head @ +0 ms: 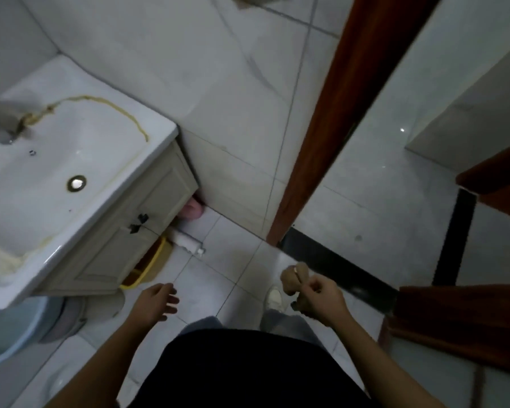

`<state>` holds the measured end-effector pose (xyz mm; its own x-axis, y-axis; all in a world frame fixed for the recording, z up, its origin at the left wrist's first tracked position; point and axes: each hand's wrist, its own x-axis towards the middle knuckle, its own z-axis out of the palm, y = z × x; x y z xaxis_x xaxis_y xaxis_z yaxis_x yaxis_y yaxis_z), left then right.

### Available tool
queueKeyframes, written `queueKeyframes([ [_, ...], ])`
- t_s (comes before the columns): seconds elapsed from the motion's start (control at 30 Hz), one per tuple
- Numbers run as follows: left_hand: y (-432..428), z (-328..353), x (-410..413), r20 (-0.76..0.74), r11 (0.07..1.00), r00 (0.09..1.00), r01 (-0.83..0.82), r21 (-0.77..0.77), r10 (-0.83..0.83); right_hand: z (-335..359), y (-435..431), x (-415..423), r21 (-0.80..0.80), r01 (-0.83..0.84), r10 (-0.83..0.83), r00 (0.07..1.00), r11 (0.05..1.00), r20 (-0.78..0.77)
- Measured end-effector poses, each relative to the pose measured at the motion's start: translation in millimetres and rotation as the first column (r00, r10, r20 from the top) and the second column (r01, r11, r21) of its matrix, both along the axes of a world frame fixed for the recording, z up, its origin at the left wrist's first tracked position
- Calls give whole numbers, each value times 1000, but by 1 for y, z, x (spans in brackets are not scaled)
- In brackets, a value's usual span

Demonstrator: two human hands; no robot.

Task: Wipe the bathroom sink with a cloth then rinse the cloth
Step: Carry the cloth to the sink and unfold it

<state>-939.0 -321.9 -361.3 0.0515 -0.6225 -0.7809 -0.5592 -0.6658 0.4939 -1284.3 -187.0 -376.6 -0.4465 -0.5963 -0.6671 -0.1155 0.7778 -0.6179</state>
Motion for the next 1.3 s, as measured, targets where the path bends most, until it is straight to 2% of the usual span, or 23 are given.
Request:
queueKeyframes([
  [0.07, 10, -1, 11, 22, 990, 991, -134, 30, 134, 2, -51, -1, -36, -172, 174, 984, 984, 37],
  [0.13, 21, -1, 26, 46, 965, 966, -256, 49, 254, 4, -102, 5, -76, -349, 351, 936, 934, 6],
  [0.27, 39, 1, 59, 84, 888, 889, -455, 64, 449, 7, -188, 32, -171, -540, 535, 841, 824, -78],
  [0.4, 38, 1, 94, 106, 811, 811, -583, 54, 575, -1, -249, 64, -149, -676, 661, 737, 721, -142],
  [0.47, 27, -3, 112, 92, 782, 783, -621, 59, 615, -13, -267, 79, -118, -703, 685, 711, 702, -159],
  [0.6, -12, -10, 136, 39, 748, 751, -660, 63, 659, -30, -279, 98, -60, -676, 661, 733, 734, -160],
  [0.8, -87, -3, 156, -49, 815, 815, -578, -19, 577, -24, -299, 104, -16, -658, 646, 744, 753, -170],
  [0.97, -124, 4, 168, -97, 800, 804, -595, -81, 587, -8, -346, 131, -48, -698, 686, 713, 715, -143],
  [1.07, -126, 9, 174, -98, 754, 762, -648, -109, 641, 12, -386, 166, -93, -796, 787, 606, 598, -119],
  [1.2, -123, 17, 182, -72, 672, 684, -727, -144, 725, 58, -439, 231, -208, -903, 925, 378, 375, 27],
  [1.3, -122, 25, 188, -59, 587, 606, -787, -192, 793, 90, -476, 280, -324, -914, 969, 238, 244, 60],
])
